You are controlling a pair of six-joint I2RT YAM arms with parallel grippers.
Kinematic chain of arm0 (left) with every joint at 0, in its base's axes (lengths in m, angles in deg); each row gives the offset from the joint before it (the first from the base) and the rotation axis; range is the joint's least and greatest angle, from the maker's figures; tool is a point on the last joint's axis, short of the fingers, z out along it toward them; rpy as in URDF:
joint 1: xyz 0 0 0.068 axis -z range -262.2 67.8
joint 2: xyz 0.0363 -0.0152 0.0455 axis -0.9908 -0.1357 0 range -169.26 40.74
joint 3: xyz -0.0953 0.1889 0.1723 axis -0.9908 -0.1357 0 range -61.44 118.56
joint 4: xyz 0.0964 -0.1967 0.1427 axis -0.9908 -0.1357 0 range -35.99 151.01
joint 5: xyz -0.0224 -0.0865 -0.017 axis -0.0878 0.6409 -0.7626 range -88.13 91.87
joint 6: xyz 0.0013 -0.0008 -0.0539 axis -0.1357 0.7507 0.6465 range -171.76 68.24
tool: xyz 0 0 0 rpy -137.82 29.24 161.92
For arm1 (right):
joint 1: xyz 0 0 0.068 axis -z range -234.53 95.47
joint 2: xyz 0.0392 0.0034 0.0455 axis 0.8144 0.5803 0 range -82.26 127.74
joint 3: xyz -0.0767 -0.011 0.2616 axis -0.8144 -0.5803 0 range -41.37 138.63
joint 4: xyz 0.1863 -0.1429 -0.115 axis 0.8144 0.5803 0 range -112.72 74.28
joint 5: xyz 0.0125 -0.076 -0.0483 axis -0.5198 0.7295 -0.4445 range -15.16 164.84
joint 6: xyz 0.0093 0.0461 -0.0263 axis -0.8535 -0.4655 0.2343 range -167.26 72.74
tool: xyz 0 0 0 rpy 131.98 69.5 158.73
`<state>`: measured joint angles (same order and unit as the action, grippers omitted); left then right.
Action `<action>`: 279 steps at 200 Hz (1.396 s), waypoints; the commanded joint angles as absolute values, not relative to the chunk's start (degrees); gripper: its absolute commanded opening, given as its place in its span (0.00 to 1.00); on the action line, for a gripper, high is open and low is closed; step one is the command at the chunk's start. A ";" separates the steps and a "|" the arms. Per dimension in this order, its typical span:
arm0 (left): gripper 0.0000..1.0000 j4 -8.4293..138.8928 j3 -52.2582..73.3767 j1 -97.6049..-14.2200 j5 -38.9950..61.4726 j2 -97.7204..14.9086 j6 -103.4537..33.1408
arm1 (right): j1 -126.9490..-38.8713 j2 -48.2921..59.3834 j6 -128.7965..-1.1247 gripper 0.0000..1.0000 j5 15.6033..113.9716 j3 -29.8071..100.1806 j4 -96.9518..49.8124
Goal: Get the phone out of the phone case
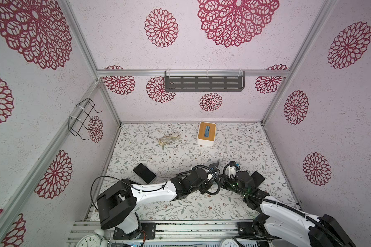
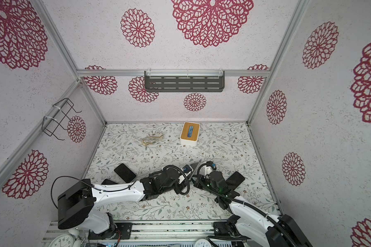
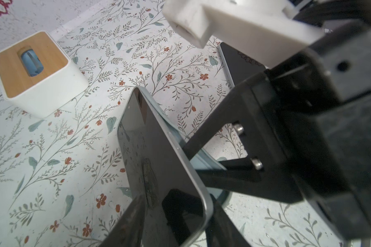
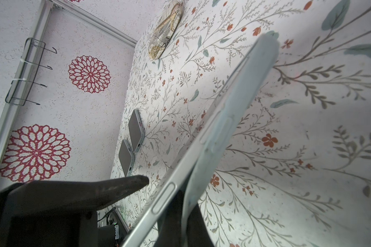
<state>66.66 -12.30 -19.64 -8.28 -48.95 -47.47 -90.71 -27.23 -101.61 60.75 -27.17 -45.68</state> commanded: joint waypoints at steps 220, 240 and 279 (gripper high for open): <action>0.00 35.58 -12.45 -7.54 -52.27 -43.97 -35.03 | -87.05 -30.91 -99.89 0.00 56.25 -29.07 -37.93; 0.00 34.87 -11.81 -7.35 -51.53 -47.43 -33.70 | -87.22 -27.15 -101.17 0.00 54.25 -29.26 -42.23; 0.03 34.47 -10.16 -5.67 -49.86 -51.93 -33.14 | -87.99 -20.54 -101.42 0.00 52.54 -28.35 -47.01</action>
<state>35.32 -12.08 -6.76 -50.43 -50.46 -35.38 -87.39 -23.43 -101.02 55.00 -29.53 -41.07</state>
